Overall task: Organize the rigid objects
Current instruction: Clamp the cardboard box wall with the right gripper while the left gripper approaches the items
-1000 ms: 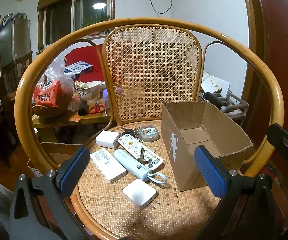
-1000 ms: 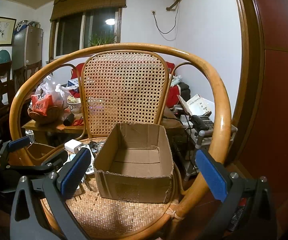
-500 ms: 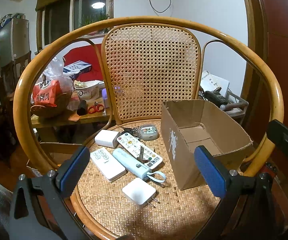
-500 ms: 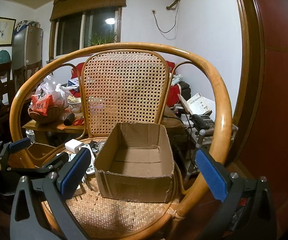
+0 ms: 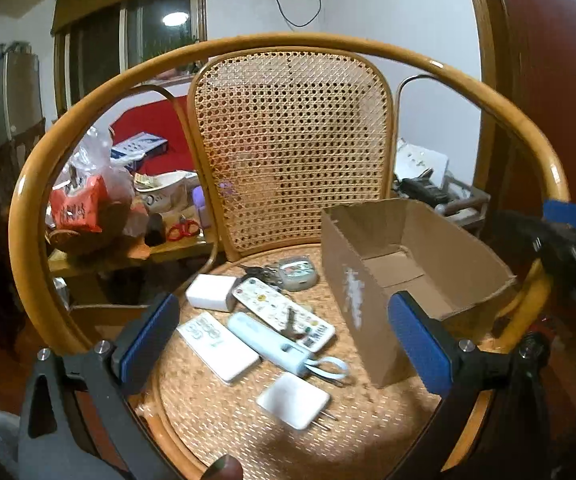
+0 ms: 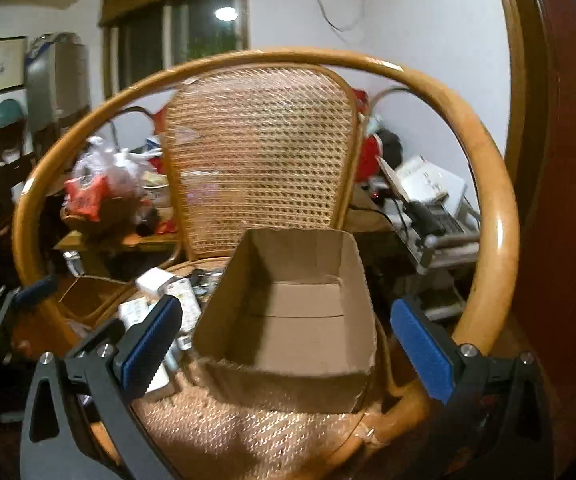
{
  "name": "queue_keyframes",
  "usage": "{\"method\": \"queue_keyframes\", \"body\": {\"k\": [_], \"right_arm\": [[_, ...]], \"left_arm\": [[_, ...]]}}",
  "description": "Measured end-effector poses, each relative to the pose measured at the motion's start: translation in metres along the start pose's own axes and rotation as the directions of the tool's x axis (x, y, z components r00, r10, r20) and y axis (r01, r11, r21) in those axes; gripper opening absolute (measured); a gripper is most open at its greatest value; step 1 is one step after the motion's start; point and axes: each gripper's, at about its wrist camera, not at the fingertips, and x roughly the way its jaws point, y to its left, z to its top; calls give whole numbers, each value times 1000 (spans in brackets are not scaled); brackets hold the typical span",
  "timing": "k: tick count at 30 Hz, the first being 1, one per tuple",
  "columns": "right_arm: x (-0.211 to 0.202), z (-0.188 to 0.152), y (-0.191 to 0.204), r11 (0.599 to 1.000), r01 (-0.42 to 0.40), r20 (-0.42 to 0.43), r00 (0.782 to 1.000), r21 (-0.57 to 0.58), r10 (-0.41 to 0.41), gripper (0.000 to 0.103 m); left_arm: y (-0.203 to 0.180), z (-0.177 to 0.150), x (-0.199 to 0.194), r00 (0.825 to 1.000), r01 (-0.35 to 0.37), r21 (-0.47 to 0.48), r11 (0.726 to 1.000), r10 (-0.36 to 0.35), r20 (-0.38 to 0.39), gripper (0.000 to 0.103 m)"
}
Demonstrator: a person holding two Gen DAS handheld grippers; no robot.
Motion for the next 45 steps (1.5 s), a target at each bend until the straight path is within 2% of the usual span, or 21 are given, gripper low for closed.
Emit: {"method": "queue_keyframes", "body": {"k": [3, 6, 10, 14, 15, 16, 17, 18, 19, 22, 23, 24, 25, 27, 29, 35, 39, 41, 43, 45], "right_arm": [[27, 9, -4, 999, 31, -57, 998, -12, -32, 103], [61, 15, -6, 998, 48, -152, 987, -34, -53, 103], [94, 18, -15, 997, 61, -249, 966, -46, -70, 103], [119, 10, -26, 998, 52, -360, 931, -42, -64, 103], [122, 8, -27, 998, 57, -385, 921, -38, -67, 85], [127, 4, -30, 997, 69, -419, 905, -36, -78, 54], [129, 1, -34, 994, 104, -434, 894, -41, -111, 45], [132, -2, -39, 993, 118, -452, 884, -31, -120, 23], [134, -5, -42, 993, 120, -467, 876, -23, -116, 14], [141, -15, -39, 993, 101, -488, 864, -67, -121, 13], [142, -17, -38, 991, 102, -501, 856, -81, -129, 13], [147, -23, -37, 989, 102, -534, 834, -102, -141, 11], [150, -25, -36, 990, 98, -544, 828, -102, -138, 8], [149, -24, -38, 994, 79, -529, 842, -81, -110, 6], [149, -23, -38, 994, 78, -525, 844, -78, -108, 6], [146, -21, -37, 995, 77, -506, 857, -71, -102, 5], [148, -22, -34, 995, 70, -503, 858, -77, -100, 5], [148, -22, -33, 995, 68, -500, 861, -76, -97, 5], [149, -22, -33, 995, 66, -499, 862, -71, -93, 5], [151, -21, -35, 995, 63, -500, 861, -71, -90, 5]], "left_arm": [[8, -1, 15, 998, 52, -30, 998, -54, -44, 103], [23, -1, 29, 985, 153, -100, 983, -160, -70, 103], [30, 0, 46, 986, 132, -50, 990, -136, -94, 103], [36, -5, 66, 982, 125, -10, 992, -125, -145, 103], [37, -9, 73, 980, 115, 7, 993, -113, -167, 103], [38, -12, 78, 977, 112, 11, 994, -108, -184, 103], [40, -16, 82, 974, 111, 11, 994, -107, -200, 103], [42, -21, 86, 970, 115, 9, 993, -111, -216, 103], [44, -26, 90, 967, 114, 10, 993, -108, -229, 103], [51, -33, 102, 956, 127, -11, 992, -125, -265, 102], [53, -32, 104, 955, 126, -19, 992, -127, -269, 102], [52, -29, 108, 954, 126, -11, 992, -124, -273, 102], [51, -26, 111, 954, 124, 5, 992, -117, -274, 102], [51, -15, 119, 958, 104, 42, 994, -88, -272, 102], [57, -4, 130, 959, 95, 40, 995, -81, -272, 102], [79, 19, 181, 946, 47, 79, 996, -18, -324, 102], [93, 14, 213, 927, 18, 81, 997, 14, -374, 100], [101, 9, 219, 920, 3, 73, 997, 26, -391, 94], [109, 0, 226, 910, 15, 39, 999, 2, -415, 92], [110, -7, 230, 901, 22, 51, 998, 2, -434, 90]]}}
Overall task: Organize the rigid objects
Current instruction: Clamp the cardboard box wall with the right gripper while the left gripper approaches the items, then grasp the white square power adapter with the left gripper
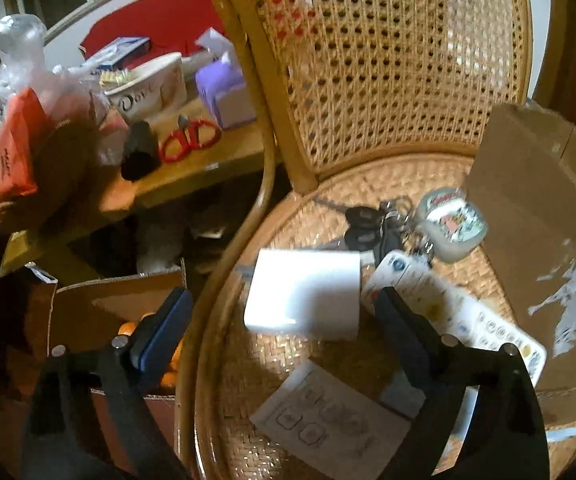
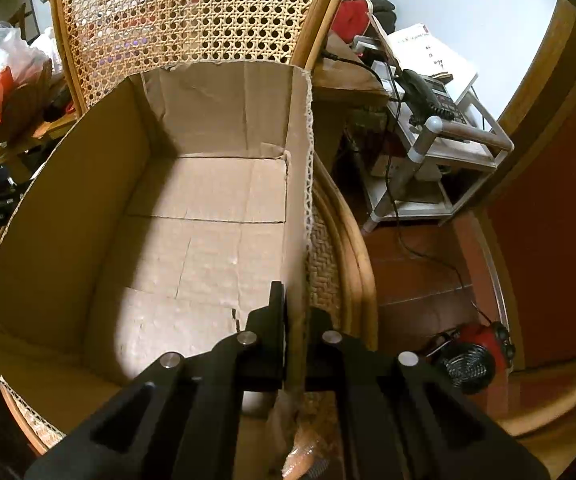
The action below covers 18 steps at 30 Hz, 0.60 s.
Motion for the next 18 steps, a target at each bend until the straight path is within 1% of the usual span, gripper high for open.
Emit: {"method": "queue_keyframes", "body": {"k": [3, 5, 7, 8, 9, 10, 12, 15, 17, 18], "right_arm": [[0, 1, -1, 1000, -2, 0, 1000, -1, 2, 6], [0, 0, -1, 1000, -2, 1, 1000, 0, 2, 6], [1, 0, -2, 1000, -3, 2, 1000, 0, 3, 6], [1, 0, -2, 1000, -4, 4, 1000, -1, 4, 6], [1, 0, -2, 1000, -4, 5, 1000, 0, 4, 6], [1, 1, -1, 1000, -5, 6, 1000, 0, 5, 6], [1, 1, -2, 1000, -6, 8, 1000, 2, 6, 6], [1, 0, -1, 1000, -6, 8, 1000, 1, 5, 6], [2, 1, -1, 1000, -6, 9, 1000, 2, 6, 6], [2, 0, -1, 1000, -6, 10, 1000, 2, 6, 6]], "left_arm": [[-5, -2, 10, 1000, 9, 29, 1000, -8, -17, 89], [-6, -1, 14, 1000, 15, 27, 1000, -15, -17, 88], [-7, 1, 17, 998, 58, 13, 998, -57, -26, 81], [-8, 3, 17, 997, 77, 12, 997, -77, -27, 73], [-10, 3, 21, 997, 59, 24, 998, -58, -45, 62], [-13, 2, 24, 997, 54, 39, 998, -52, -56, 62], [-13, 1, 25, 997, 59, 35, 998, -57, -45, 62], [-12, 0, 22, 995, 92, 13, 996, -91, -48, 61], [-11, 0, 17, 993, 115, -8, 993, -115, -35, 61], [-14, 2, 12, 995, 102, 8, 995, -101, -25, 61]]}}
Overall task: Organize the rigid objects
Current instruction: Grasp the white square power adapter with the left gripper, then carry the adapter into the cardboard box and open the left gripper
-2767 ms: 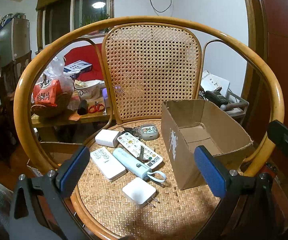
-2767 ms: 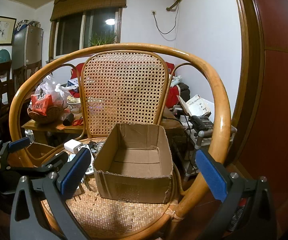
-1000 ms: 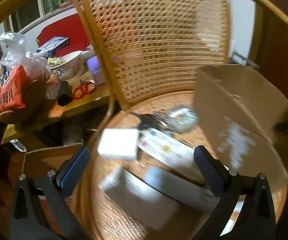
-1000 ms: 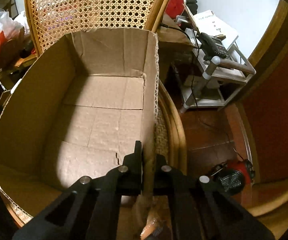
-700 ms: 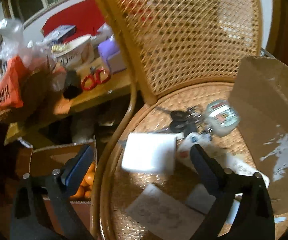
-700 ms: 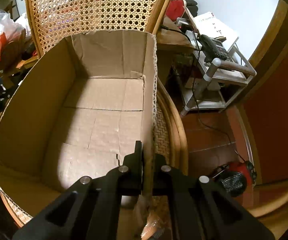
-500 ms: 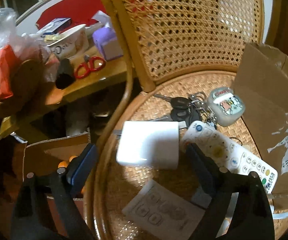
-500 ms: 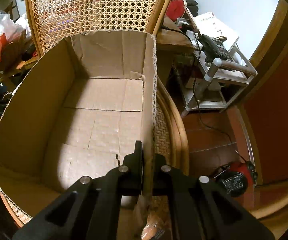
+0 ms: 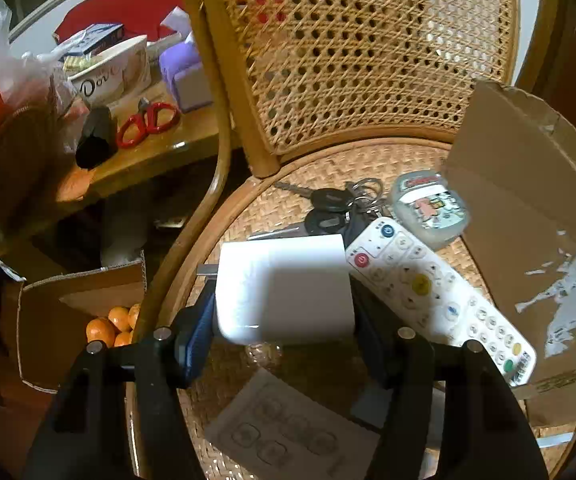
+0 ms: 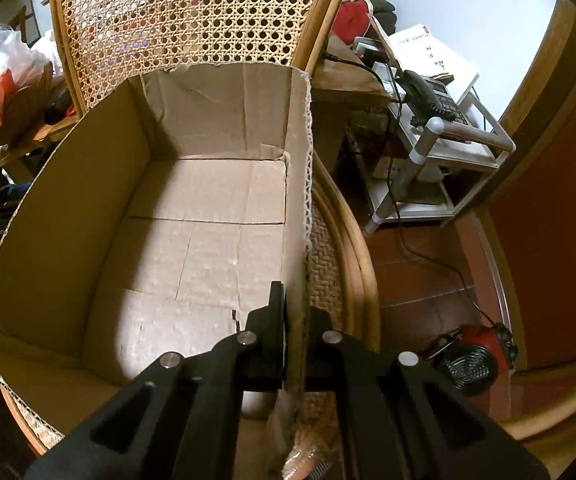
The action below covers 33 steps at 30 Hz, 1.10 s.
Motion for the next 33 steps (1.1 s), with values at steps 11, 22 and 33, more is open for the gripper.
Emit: {"method": "queue_keyframes", "body": {"k": [11, 22, 33], "right_arm": [[2, -1, 0, 1000, -2, 17, 1000, 22, 2, 5], [4, -1, -1, 1000, -7, 23, 1000, 31, 7, 5], [4, -1, -3, 999, -9, 29, 1000, 35, 8, 6]], "left_arm": [[-34, 26, -62, 983, 77, -6, 997, -75, 169, 61], [-102, 51, -120, 924, 231, 94, 968, -248, 292, 61], [-173, 31, -84, 937, 297, 195, 935, -324, 127, 61]]}}
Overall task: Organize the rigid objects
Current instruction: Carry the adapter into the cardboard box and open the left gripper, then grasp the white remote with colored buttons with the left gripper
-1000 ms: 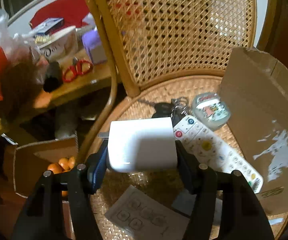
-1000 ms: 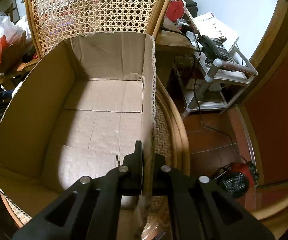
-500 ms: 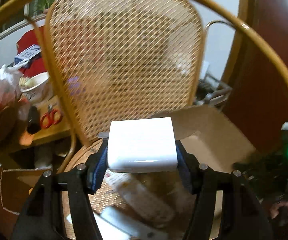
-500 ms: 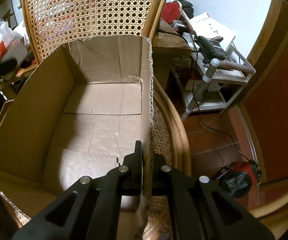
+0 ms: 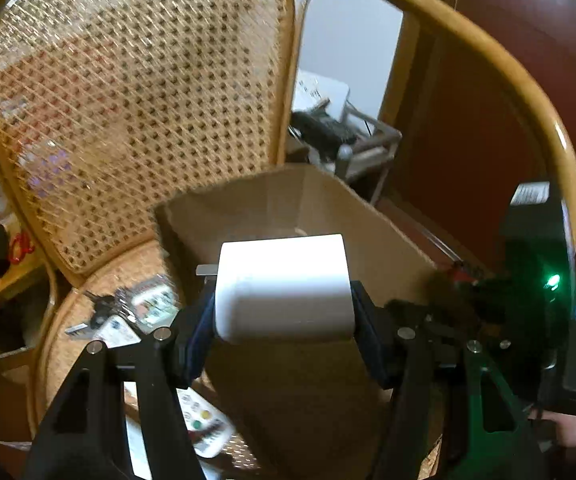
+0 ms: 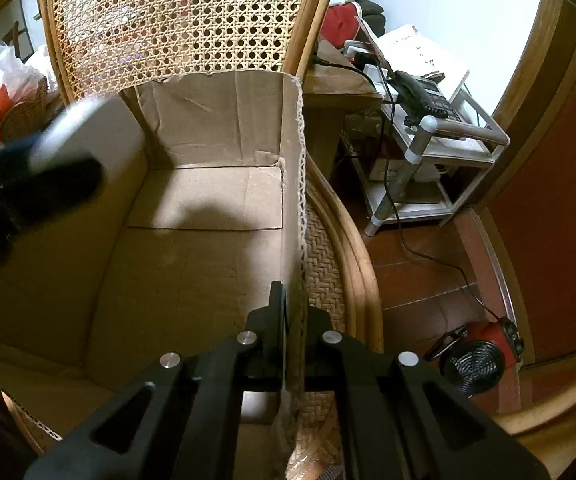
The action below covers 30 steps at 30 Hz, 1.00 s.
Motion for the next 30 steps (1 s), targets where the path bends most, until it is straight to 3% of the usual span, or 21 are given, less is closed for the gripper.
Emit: {"method": "queue_keyframes", "body": {"k": [5, 12, 15, 21, 23, 26, 28, 30], "right_arm": [[0, -1, -1, 1000, 1, 1, 1000, -1, -1, 6], [2, 0, -2, 1000, -7, -5, 1000, 11, 7, 6], [1, -3, -3, 1000, -3, -3, 1000, 11, 3, 6], [0, -4, -2, 1000, -5, -3, 1000, 4, 5, 5], [-1, -4, -2, 1000, -14, -1, 1000, 4, 14, 5], [-2, -6, -3, 1000, -14, 0, 1000, 1, 14, 5], [-2, -7, -3, 1000, -12, 1, 1000, 0, 12, 5], [-2, -7, -4, 1000, -12, 2, 1000, 4, 12, 5]], "left_arm": [[-15, -8, 14, 999, -34, 67, 997, 36, -33, 60], [-9, -7, -3, 998, -60, 63, 996, 59, 20, 61], [9, -11, -21, 997, -64, 38, 997, 62, 41, 62], [56, -30, -40, 990, -134, -18, 991, 134, 36, 65], [68, -37, -44, 993, -110, -43, 993, 112, 37, 81], [85, -46, -55, 998, -49, -104, 993, 54, 44, 81], [92, -50, -59, 994, -94, -94, 991, 99, 48, 80], [101, -51, -65, 993, -93, -112, 989, 101, 69, 80]]}}
